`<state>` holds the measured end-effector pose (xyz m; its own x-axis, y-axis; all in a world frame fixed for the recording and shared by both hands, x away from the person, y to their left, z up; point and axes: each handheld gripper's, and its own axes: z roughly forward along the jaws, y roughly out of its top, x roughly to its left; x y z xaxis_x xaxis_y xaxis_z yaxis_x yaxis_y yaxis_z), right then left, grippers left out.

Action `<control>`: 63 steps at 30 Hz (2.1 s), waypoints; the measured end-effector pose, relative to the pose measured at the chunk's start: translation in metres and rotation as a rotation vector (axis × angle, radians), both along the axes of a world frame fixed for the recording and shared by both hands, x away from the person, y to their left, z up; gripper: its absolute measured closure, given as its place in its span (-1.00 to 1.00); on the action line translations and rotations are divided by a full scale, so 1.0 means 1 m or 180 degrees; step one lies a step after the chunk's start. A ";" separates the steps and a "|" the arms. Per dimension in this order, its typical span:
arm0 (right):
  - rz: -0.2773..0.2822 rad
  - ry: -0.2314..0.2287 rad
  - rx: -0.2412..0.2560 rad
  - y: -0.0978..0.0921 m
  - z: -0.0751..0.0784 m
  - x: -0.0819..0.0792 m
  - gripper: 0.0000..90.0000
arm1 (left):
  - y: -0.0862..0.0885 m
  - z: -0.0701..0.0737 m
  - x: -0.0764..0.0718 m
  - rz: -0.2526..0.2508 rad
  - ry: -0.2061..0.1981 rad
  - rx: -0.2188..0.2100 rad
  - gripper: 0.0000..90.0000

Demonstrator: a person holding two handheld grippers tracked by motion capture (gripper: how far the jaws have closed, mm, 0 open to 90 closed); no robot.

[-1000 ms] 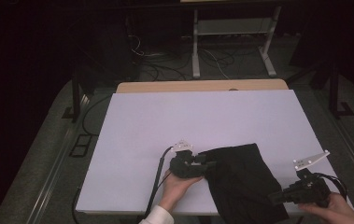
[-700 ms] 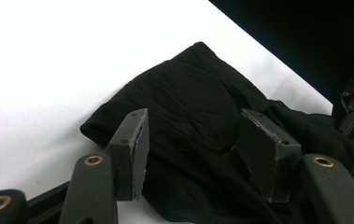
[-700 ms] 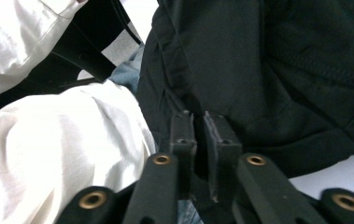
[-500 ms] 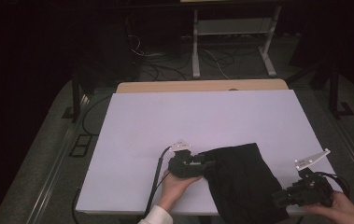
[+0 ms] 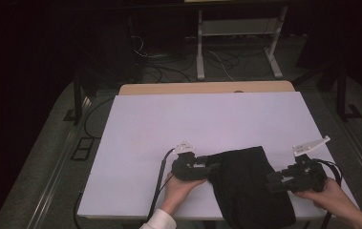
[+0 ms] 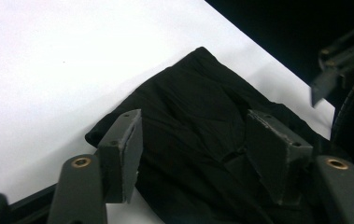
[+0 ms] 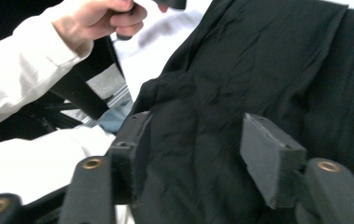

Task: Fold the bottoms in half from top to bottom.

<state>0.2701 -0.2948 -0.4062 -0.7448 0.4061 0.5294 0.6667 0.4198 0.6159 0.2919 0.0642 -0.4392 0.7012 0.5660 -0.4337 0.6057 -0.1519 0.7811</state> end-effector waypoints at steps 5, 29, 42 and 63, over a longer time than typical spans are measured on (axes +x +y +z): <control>-0.0112 -0.0139 -0.0043 0.006 0.004 0.017 -0.35 | 0.000 0.001 0.001 0.0000 0.0002 0.0001 -0.31; -0.0433 -0.0392 -0.0181 0.002 0.000 0.073 -0.94 | -0.002 -0.002 0.022 0.0013 0.0194 0.0117 -0.66; -0.0608 -0.0275 -0.0299 -0.009 -0.017 0.097 -0.91 | -0.001 -0.011 0.032 0.0082 0.0281 0.0188 -0.66; -0.0529 -0.0164 -0.0346 -0.009 -0.047 0.121 -0.10 | -0.006 -0.026 0.042 -0.0055 0.0595 0.0002 -0.11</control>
